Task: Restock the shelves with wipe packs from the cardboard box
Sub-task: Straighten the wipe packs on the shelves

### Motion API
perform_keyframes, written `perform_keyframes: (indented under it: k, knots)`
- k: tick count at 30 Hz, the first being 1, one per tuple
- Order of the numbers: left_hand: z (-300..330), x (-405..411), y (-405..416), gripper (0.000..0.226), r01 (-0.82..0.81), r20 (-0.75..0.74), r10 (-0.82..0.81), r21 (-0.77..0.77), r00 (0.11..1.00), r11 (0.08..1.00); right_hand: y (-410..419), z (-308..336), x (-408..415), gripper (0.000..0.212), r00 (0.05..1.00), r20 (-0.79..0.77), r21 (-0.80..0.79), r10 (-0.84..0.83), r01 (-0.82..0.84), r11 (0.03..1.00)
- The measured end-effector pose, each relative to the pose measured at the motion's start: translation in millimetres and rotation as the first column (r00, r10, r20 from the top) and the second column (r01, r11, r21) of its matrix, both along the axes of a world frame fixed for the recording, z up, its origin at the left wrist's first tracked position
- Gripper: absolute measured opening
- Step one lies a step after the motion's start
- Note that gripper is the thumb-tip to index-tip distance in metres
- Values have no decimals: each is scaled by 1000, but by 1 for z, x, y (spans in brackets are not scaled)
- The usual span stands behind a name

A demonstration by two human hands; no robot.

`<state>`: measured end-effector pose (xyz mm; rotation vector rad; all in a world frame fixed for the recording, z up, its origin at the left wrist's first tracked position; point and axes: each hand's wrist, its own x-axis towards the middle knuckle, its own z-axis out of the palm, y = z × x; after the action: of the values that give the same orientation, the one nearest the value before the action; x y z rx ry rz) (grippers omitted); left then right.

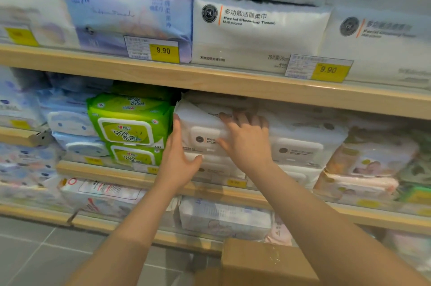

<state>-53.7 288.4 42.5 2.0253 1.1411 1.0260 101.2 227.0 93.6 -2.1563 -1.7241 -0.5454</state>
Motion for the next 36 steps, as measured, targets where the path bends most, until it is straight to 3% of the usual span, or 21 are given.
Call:
perform_keyframes:
  k: [2, 4, 6, 8, 11, 13, 23, 27, 29, 31, 36]
  knots:
    - [7, -2, -5, 102, -82, -65, 84, 33, 994, 996, -9, 2, 6, 58, 996, -5, 4, 86, -86, 996]
    - [19, 0, -15, 92, -217, -103, 238, 175, 966, 960, -27, -1, 20, 62, 992, 46, 80, 113, -117, 990]
    - [28, 11, -25, 79, -198, -121, 263, 390, 957, 899, -48, -7, 41, 69, 995, 99, 164, 9, -25, 986]
    - [32, 32, -31, 72, -88, -211, 224, 512, 952, 855, -67, -11, 63, 78, 985, 101, 146, -142, 127, 981]
    - [26, 66, -33, 74, 16, -452, 199, 429, 870, 903, -81, -13, 84, 87, 963, 91, -2, -253, 255, 967]
    - [17, 81, -29, 75, 26, -495, 210, 428, 843, 903, -81, -19, 91, 90, 963, 110, -56, -246, 253, 966]
    - [4, 99, -15, 74, -16, -422, 248, 481, 872, 877, -66, -31, 107, 89, 955, 157, -33, -253, 261, 965]
    - [11, 78, -23, 67, 47, -393, 136, 424, 910, 905, -73, -18, 93, 89, 951, 114, -87, -286, 296, 951]
    - [16, 55, -21, 63, 92, -297, 30, 390, 954, 916, -72, -8, 76, 89, 962, 139, -121, -237, 254, 960]
    - [22, 26, -15, 63, 56, -161, 6, 378, 987, 924, -65, -1, 53, 87, 973, 175, -58, -152, 165, 985]
    - [27, -65, 20, 69, -267, 127, 242, 239, 962, 934, -12, 25, -31, 68, 986, 140, -55, 86, -78, 995]
